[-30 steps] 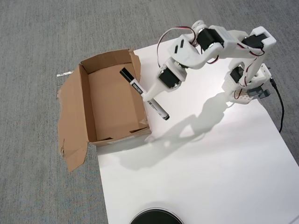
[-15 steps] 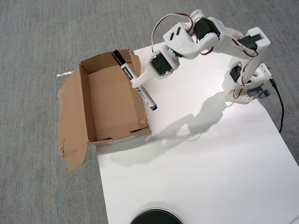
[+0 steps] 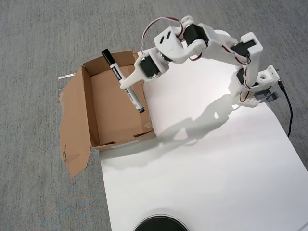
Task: Grasp a pen and put it in the box.
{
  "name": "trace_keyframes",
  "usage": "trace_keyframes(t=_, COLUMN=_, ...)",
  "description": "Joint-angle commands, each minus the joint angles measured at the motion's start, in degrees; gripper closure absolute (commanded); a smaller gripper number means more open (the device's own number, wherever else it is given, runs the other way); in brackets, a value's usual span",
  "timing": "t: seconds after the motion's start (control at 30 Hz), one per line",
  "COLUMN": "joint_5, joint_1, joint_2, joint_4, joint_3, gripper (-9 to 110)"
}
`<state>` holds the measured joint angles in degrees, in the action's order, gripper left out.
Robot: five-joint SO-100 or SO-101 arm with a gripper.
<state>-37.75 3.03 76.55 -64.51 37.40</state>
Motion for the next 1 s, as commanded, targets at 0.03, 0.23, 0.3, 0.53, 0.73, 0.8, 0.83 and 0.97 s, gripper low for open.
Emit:
trace_keyframes(t=0.03, joint_5=0.3, joint_1=-1.8, joint_2=-2.5, joint_4=6.6, joint_3=-2.2, gripper=101)
trace_keyframes(t=0.23, joint_5=0.3, joint_1=-3.6, joint_2=-5.4, joint_4=9.0, joint_3=-2.2, gripper=101)
trace_keyframes(t=0.3, joint_5=0.4, joint_1=-4.4, joint_2=-6.5, joint_4=9.0, joint_3=-2.2, gripper=101)
trace_keyframes(t=0.53, joint_5=6.4, joint_1=-5.8, joint_2=-8.9, joint_4=9.0, joint_3=-2.1, gripper=101)
trace_keyframes(t=0.73, joint_5=18.9, joint_1=-7.3, joint_2=-10.9, joint_4=9.1, joint_3=-2.1, gripper=101)
trace_keyframes(t=0.8, joint_5=22.6, joint_1=-7.4, joint_2=-11.6, joint_4=9.1, joint_3=-2.1, gripper=101)
trace_keyframes(t=0.83, joint_5=24.6, joint_1=-7.4, joint_2=-12.0, joint_4=9.1, joint_3=-2.1, gripper=101)
trace_keyframes(t=0.97, joint_5=31.8, joint_1=-7.4, joint_2=-13.3, joint_4=9.1, joint_3=-2.1, gripper=101)
